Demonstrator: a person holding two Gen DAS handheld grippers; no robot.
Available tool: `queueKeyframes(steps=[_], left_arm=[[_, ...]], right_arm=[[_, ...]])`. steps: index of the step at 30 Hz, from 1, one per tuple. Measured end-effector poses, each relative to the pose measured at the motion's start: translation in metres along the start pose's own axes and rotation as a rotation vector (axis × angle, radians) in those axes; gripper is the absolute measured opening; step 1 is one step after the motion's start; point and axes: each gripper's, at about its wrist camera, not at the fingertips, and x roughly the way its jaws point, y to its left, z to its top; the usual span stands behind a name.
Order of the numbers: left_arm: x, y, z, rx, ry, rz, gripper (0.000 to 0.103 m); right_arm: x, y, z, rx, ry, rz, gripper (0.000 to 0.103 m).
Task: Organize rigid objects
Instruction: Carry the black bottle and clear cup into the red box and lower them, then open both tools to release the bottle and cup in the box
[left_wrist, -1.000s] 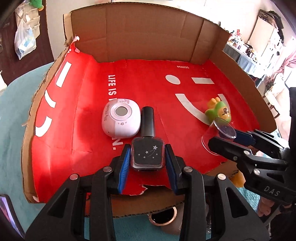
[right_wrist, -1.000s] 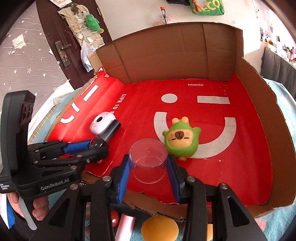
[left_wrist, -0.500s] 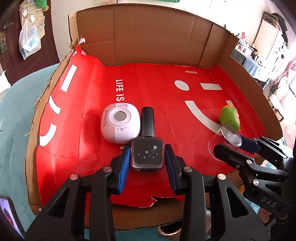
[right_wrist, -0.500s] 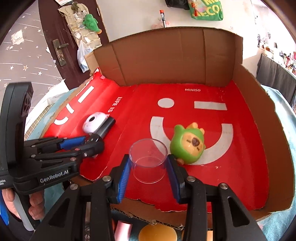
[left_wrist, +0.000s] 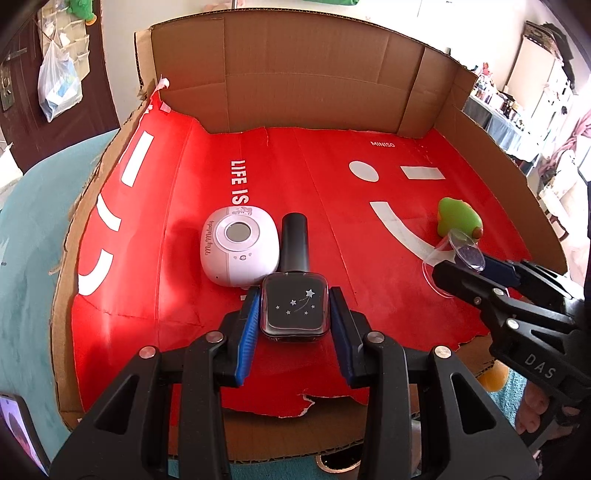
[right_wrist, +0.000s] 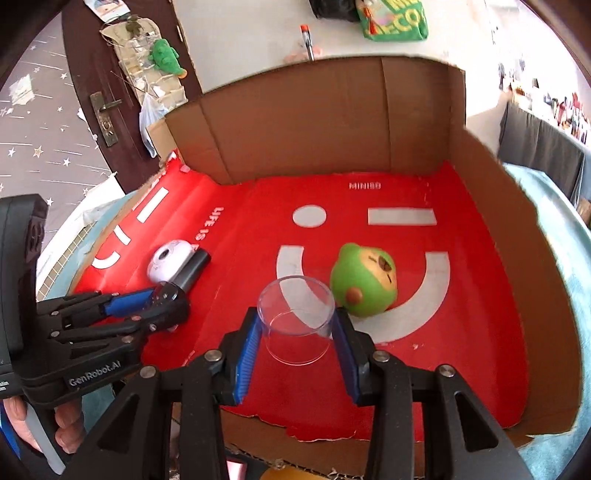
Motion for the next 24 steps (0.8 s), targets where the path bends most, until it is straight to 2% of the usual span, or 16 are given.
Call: queueKeyframes(steps=[24], left_arm=[[-0.0004,0.0001,-0.0017,0.003,-0.005,0.005,0.034]], right_arm=[[0.0016,-0.0024,-0.0021,0.003,0.0,0.002,0.042]])
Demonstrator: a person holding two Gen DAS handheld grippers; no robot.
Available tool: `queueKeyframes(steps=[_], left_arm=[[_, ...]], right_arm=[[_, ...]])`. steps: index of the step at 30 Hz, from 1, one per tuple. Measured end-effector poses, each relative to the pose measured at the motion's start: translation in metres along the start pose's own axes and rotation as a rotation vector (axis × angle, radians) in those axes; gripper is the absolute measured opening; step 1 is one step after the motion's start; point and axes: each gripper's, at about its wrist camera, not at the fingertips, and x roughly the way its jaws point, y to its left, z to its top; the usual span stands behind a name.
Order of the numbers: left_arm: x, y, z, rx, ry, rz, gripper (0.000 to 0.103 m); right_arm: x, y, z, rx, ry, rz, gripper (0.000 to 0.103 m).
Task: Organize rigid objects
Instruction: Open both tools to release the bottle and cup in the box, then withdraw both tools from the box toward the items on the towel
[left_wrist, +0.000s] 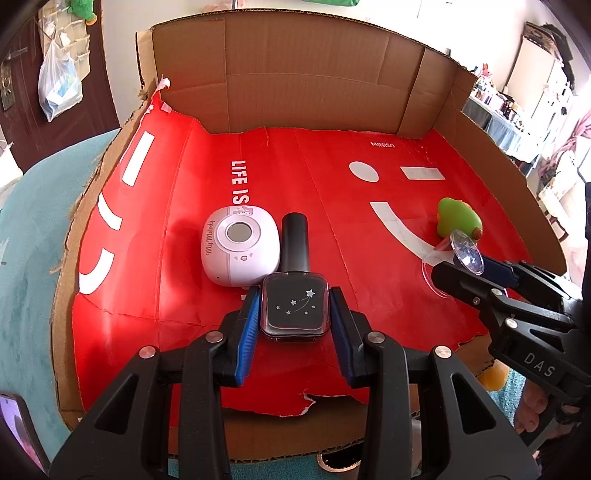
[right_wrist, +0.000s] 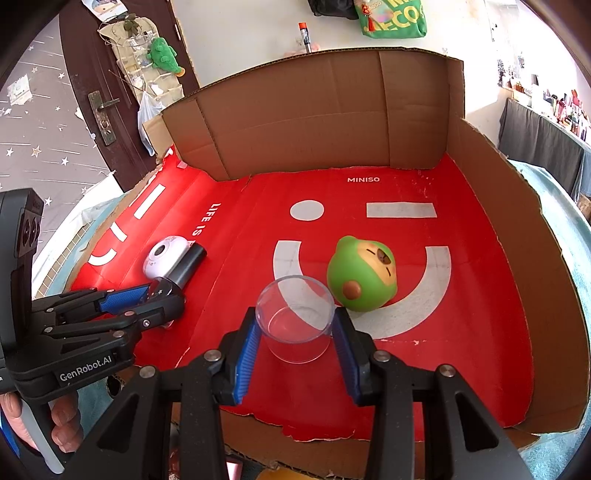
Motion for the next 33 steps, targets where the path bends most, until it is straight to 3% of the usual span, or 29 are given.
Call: queueKeyframes(steps=[6,8,11,16,26,33], left_arm=[[-0.005,-0.003,-0.001,0.016,-0.02,0.007,0.037],[-0.012,-0.004,-0.001,0.02,-0.045,-0.004,0.051],[-0.024,-0.007,-0.001,0.03,-0.087,0.011,0.064],[-0.037,-0.01,-0.002,0.049,-0.123,0.033,0.065],[-0.064,-0.017,-0.013,0.059,-0.194,0.039,0.082],[-0.085,-0.027,-0.026,0.082,-0.243,0.075,0.082]], right_arm=[[-0.003,-0.001,-0.001,0.008,-0.002,-0.001,0.043],[-0.005,-0.001,-0.001,0.009,-0.004,-0.002,0.043],[-0.008,-0.001,-0.002,0.012,-0.009,0.005,0.048],[-0.017,0.001,-0.003,0.014,-0.028,0.014,0.055],[-0.048,0.005,-0.011,-0.008,-0.097,0.014,0.077],[-0.071,0.006,-0.018,-0.002,-0.147,0.029,0.088]])
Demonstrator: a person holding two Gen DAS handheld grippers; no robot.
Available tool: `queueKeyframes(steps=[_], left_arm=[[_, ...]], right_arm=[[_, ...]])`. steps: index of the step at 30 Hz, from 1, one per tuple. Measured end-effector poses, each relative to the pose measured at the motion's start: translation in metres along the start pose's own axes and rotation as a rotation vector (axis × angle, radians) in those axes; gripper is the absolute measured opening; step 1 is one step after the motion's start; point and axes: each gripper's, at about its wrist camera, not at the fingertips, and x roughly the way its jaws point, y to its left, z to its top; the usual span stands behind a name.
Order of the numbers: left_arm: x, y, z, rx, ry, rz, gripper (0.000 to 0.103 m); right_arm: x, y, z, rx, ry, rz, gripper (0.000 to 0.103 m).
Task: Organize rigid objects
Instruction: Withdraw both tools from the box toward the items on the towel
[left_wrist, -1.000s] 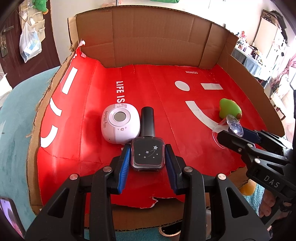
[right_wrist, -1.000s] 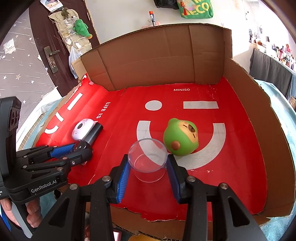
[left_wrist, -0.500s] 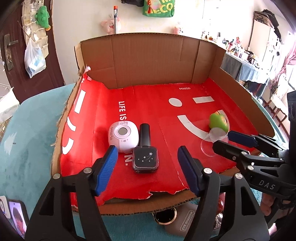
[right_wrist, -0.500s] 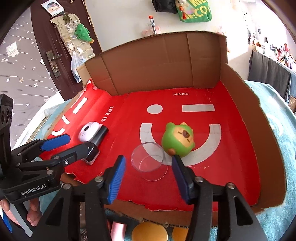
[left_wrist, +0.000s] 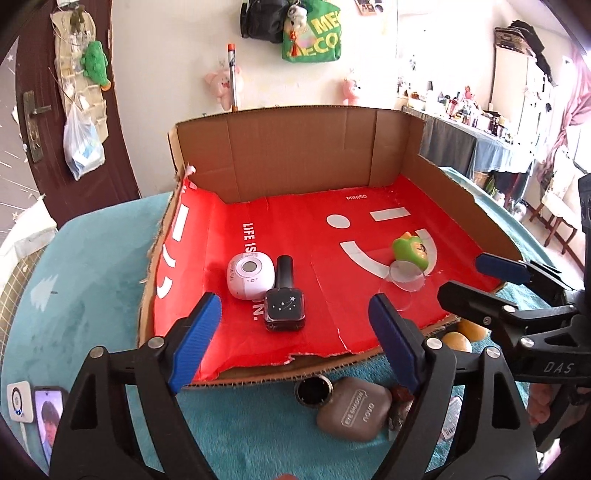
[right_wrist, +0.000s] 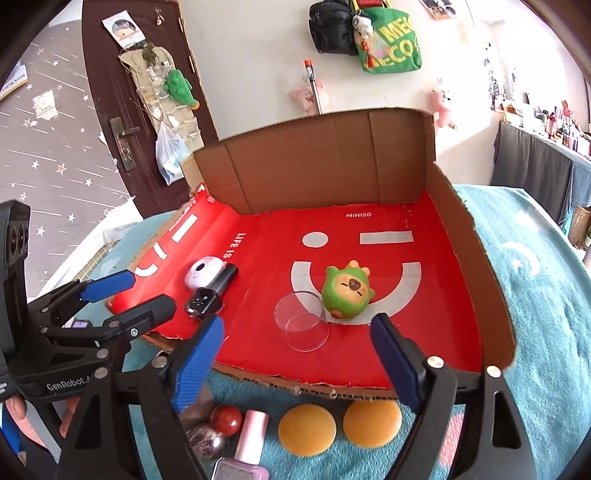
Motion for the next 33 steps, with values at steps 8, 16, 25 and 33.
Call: queueKeyframes(steps=[8,16,25,33], left_arm=[[-0.018,0.001,-0.011,-0.037,-0.014,-0.015,0.094],[-0.034,0.0,-0.026,-0.055,-0.027,-0.012,0.103],[-0.048,0.0,-0.044,-0.08,-0.023,-0.018,0.103],[-0.058,-0.01,-0.061,-0.044,-0.03,0.003,0.103]], right_arm=[[-0.028,0.002,-0.007,0.012,-0.065,0.018,0.101],[-0.055,0.007,-0.016,0.003,-0.128,0.013,0.103],[-0.068,0.007,-0.033,0.012,-0.129,0.008,0.103],[-0.077,0.011,-0.048,-0.001,-0.12,-0.01,0.103]])
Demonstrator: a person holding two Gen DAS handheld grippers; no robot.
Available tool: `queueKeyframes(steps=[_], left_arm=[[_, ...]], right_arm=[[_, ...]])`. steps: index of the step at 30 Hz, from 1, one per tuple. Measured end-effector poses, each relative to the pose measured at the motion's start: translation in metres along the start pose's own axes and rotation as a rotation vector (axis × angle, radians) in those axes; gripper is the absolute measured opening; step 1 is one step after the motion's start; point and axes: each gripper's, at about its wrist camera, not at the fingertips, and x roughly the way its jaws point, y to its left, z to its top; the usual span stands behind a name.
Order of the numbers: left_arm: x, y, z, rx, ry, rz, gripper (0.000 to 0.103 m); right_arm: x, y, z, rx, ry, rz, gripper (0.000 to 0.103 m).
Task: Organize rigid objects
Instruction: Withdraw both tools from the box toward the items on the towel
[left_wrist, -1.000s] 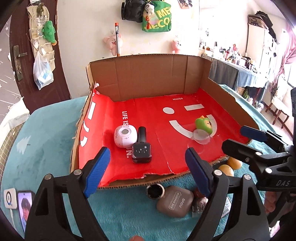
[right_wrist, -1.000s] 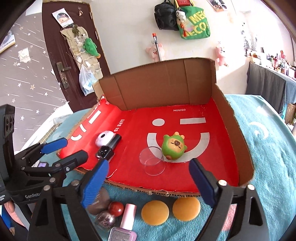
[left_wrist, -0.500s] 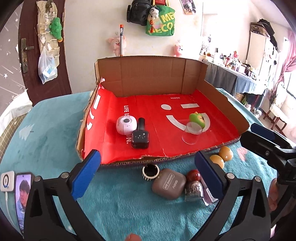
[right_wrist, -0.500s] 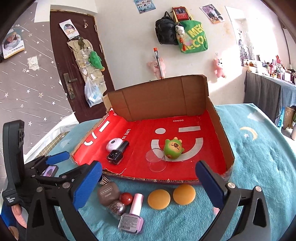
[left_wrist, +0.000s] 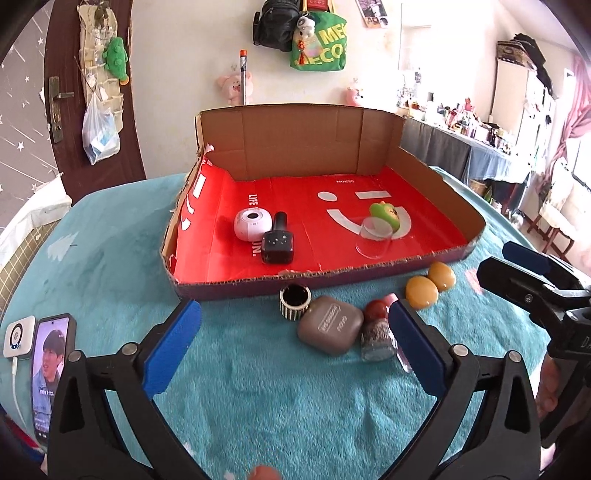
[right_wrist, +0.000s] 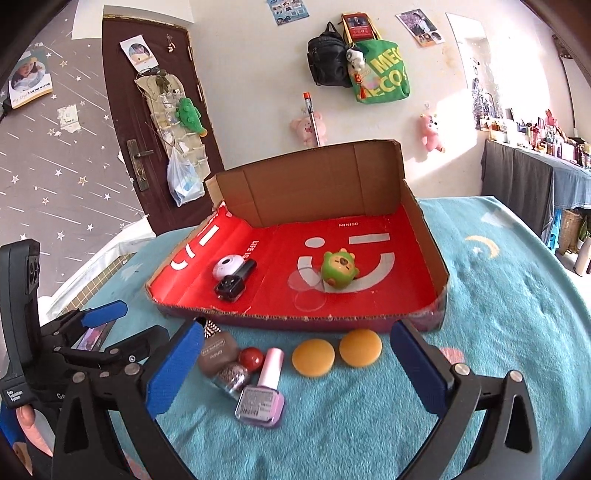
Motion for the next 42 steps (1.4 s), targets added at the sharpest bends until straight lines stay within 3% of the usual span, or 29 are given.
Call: queueKeyframes(steps=[19,24,28,42], left_arm=[[0.008,0.006,-0.036,-0.049,0.095,-0.033,0.103],[0.016,0.005,-0.043,-0.047,0.129,-0.029,0.103],[0.022,0.007,-0.042,-0.058,0.137,-0.023,0.103],[0.05,0.013,-0.032,-0.08,0.194,0.012,0.103]], right_arm=[[0.001,0.014,-0.036,-0.057,0.062,-0.045,0.103],[0.008,0.016,-0.047,-0.072,0.095,-0.056,0.095],[0.013,0.016,-0.053,-0.079,0.115,-0.055,0.089],[0.035,0.025,-0.066,-0.092,0.179,-0.023,0.088]])
